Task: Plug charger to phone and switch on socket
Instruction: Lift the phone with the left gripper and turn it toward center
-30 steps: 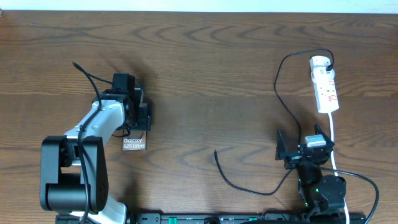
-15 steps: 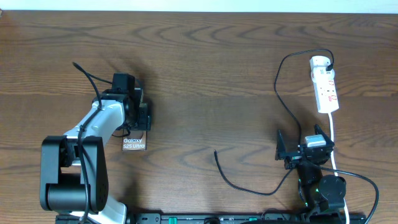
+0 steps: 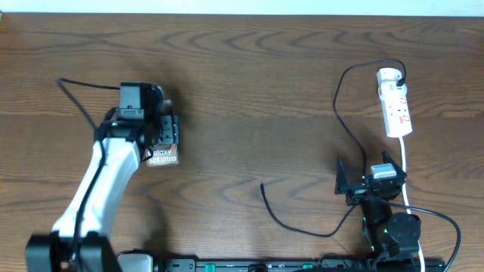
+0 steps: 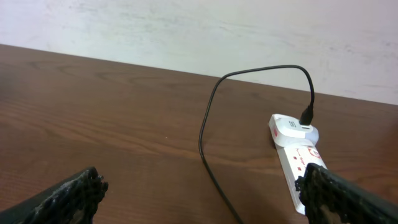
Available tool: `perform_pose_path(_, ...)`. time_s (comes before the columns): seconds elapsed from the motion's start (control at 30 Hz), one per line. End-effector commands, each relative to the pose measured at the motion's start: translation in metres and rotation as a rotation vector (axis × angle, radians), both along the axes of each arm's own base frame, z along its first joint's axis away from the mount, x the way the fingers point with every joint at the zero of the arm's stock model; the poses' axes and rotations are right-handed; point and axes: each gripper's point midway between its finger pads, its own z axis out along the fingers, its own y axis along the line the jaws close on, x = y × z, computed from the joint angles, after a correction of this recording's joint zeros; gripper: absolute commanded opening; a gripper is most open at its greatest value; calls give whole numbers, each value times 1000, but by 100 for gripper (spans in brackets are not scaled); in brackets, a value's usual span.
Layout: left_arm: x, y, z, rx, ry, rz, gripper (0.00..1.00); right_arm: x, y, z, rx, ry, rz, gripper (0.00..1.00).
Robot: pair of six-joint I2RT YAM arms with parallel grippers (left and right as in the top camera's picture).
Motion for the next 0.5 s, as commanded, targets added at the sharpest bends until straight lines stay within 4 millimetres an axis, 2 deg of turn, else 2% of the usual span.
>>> perform_pose_path(0.0, 8, -13, 48, -148, -126, 88, 7, 0, 1, -1, 11, 0, 2, 99)
perform_pose_path(0.2, 0, -45, 80, -492, -128, 248, 7, 0, 1, -1, 11, 0, 2, 99)
perform_pose_path(0.47, -4, -79, 111, -1009, 63, 499, 7, 0, 1, -1, 11, 0, 2, 99)
